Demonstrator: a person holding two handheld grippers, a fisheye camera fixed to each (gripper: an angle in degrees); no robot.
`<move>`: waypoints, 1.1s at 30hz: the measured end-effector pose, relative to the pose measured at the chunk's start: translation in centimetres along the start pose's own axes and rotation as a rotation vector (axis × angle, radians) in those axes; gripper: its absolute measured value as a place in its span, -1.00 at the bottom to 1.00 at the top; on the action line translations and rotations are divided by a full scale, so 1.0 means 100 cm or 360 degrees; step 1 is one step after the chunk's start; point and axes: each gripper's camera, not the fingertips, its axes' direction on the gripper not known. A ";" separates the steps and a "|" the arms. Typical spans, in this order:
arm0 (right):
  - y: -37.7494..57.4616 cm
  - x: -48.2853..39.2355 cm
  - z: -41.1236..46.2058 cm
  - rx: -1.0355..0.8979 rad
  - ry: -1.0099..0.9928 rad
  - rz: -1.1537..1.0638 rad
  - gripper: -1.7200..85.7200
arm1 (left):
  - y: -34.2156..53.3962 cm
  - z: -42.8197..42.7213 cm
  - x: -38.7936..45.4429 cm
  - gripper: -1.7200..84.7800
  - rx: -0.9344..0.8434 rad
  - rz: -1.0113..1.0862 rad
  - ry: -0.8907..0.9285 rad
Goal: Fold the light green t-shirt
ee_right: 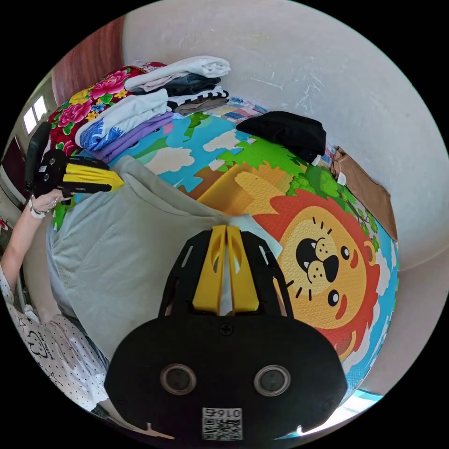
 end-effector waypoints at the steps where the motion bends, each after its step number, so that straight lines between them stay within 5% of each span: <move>1: 0.010 -0.002 -0.007 0.0052 0.0047 0.0018 -0.97 | 0.004 -0.005 0.001 -0.98 0.0016 -0.0009 0.0001; 12: 0.186 -0.086 -0.050 0.0088 -0.0101 -0.0320 -0.97 | 0.140 -0.066 0.068 -0.98 0.0220 -0.0075 0.0568; 24: 0.360 -0.129 -0.055 0.0161 0.0224 0.0018 -0.97 | 0.206 -0.101 0.141 -0.98 0.0223 -0.0366 0.0117; 28: 0.400 -0.143 -0.071 0.0414 0.0196 0.0164 -0.97 | 0.210 -0.118 0.180 -0.98 0.0346 -0.0328 0.0156; 33: 0.427 -0.144 -0.041 0.0251 0.0230 0.0246 -0.97 | 0.218 -0.097 0.214 -0.98 0.0110 -0.0450 -0.0097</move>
